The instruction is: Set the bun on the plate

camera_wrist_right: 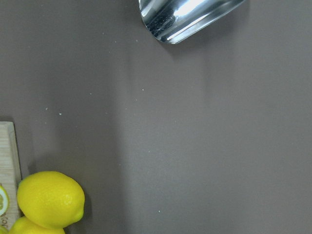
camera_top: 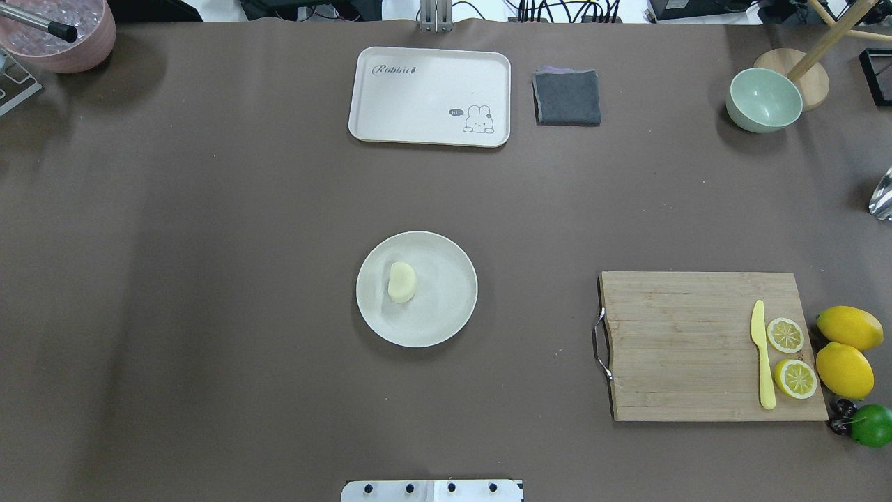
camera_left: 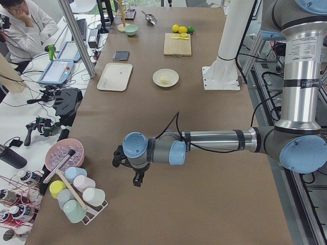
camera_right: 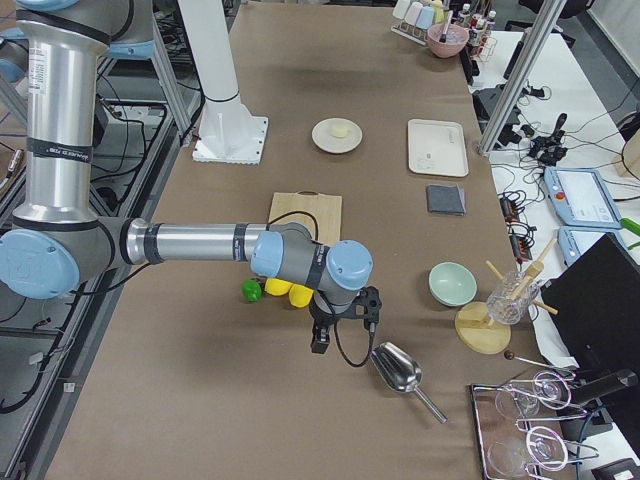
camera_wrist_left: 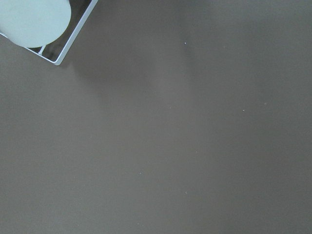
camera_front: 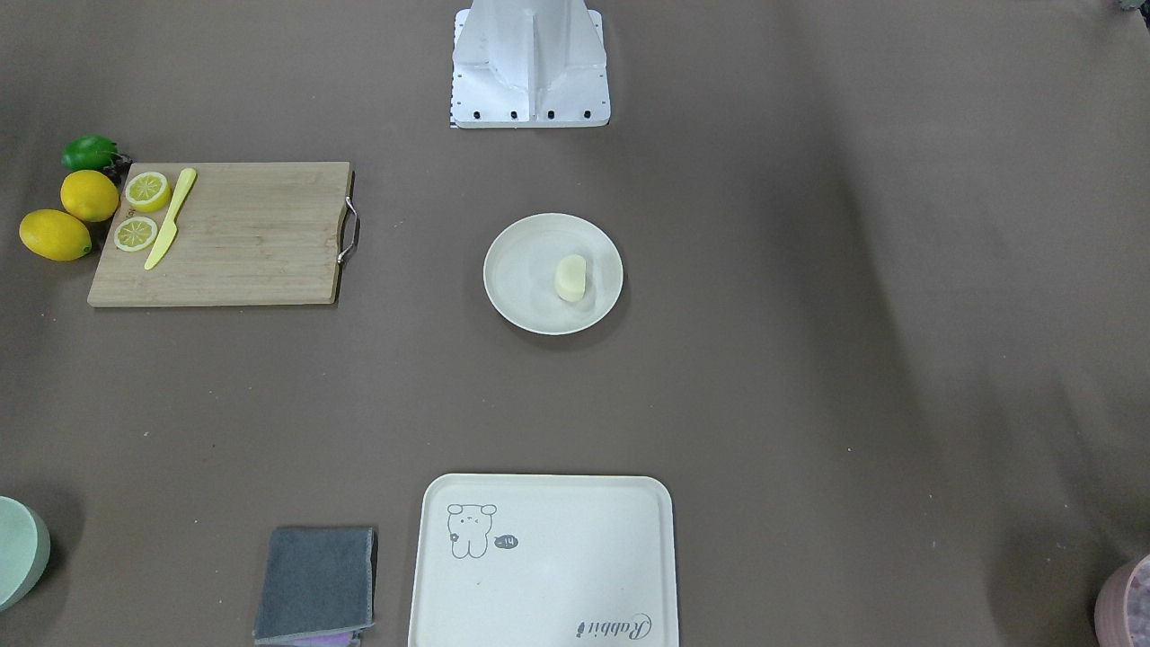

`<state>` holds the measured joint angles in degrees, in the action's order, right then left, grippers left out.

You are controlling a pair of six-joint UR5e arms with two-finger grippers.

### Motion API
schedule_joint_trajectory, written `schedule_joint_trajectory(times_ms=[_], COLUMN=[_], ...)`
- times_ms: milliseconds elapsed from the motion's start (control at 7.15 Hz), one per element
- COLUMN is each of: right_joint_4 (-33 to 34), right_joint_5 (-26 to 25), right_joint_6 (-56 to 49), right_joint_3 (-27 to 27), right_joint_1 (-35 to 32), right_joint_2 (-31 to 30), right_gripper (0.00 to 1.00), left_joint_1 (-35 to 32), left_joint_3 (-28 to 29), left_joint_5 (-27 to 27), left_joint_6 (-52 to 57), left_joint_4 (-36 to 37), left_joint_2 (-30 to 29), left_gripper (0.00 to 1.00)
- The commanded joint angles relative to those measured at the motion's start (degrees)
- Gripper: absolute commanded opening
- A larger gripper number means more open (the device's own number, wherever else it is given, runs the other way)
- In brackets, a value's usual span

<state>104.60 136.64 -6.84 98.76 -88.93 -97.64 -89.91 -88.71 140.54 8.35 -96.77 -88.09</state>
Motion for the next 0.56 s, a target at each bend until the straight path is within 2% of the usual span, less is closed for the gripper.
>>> schedule_joint_trajectory(times_ms=[0, 280, 420], right_joint_4=[-2.2, -12.7, -13.1], right_joint_5=[1.4, -1.6, -1.1], right_joint_6=[-0.5, 0.1, 0.1], right_joint_3=[-0.3, -0.8, -0.5], right_joint_1=[-1.4, -2.3, -4.0], right_joint_2=[-0.2, -1.0, -1.1], right_gripper=[1.00, 1.00, 1.00], left_joint_1=[-0.1, 0.0, 0.0], left_joint_3=[0.0, -0.1, -0.1], left_joint_5=[0.0, 0.0, 0.0], left_joint_6=[0.0, 0.0, 0.0], left_joint_4=[0.0, 0.0, 0.0], left_joint_2=[0.0, 0.6, 0.6], left_gripper=[0.98, 0.98, 0.98])
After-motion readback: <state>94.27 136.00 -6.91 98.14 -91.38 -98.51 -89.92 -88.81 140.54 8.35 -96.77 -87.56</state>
